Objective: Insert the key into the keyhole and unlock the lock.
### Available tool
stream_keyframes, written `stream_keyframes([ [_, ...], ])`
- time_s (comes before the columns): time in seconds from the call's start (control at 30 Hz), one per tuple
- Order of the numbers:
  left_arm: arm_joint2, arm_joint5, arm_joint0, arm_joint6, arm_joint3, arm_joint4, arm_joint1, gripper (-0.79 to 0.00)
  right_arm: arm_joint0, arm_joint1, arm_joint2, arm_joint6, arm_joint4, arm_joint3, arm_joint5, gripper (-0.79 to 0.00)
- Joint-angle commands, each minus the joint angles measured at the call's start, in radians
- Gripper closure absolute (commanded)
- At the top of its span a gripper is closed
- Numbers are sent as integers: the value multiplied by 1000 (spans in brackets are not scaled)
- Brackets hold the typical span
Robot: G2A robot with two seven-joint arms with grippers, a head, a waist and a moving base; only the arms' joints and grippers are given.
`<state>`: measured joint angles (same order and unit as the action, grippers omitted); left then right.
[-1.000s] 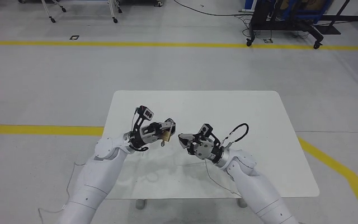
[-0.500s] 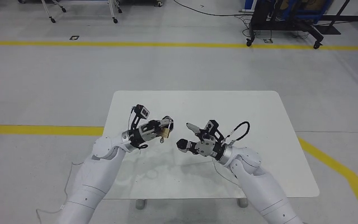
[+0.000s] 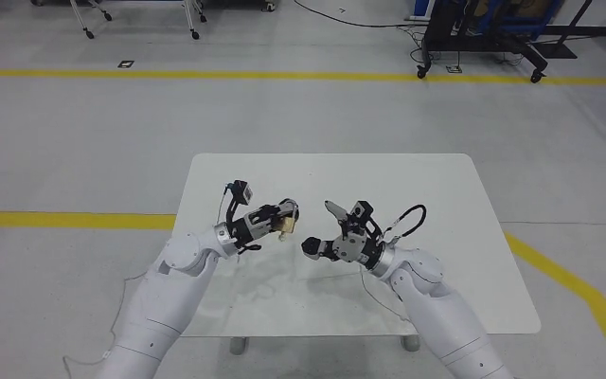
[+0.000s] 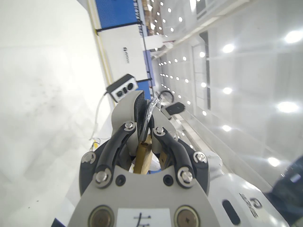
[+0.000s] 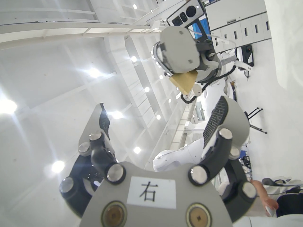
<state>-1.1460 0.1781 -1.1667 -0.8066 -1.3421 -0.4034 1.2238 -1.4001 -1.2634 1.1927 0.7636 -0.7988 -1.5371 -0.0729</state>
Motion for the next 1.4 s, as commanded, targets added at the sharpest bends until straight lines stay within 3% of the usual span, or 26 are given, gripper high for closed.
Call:
stream_keyframes([
  [0.0,9,-74,-7,90,-35,32,3,0,-18,4,10,-62,92,-31,55,-785],
  [0.17,37,-196,-12,174,-98,9,12,0,-75,14,18,-156,296,-99,171,-785],
  [0.47,34,-191,-18,191,-103,-13,14,0,-89,14,18,-183,322,-111,190,-785],
  [0.5,30,-167,-28,205,-104,-34,16,0,-89,14,18,-183,322,-111,190,-730],
  [0.53,29,-140,-35,211,-99,-53,18,0,-92,13,13,-177,310,-114,190,-357],
  [0.6,30,-68,-42,222,-81,-101,25,0,-100,12,6,-151,283,-110,209,-246],
  [0.83,93,95,6,238,13,-191,59,0,-102,7,-12,-152,264,-77,278,-240],
  [1.07,148,133,61,223,90,-248,87,0,-101,-1,-53,-219,354,-77,362,-280],
  [1.37,158,157,84,199,142,-259,102,0,-68,-14,-97,-312,406,-70,374,-320],
])
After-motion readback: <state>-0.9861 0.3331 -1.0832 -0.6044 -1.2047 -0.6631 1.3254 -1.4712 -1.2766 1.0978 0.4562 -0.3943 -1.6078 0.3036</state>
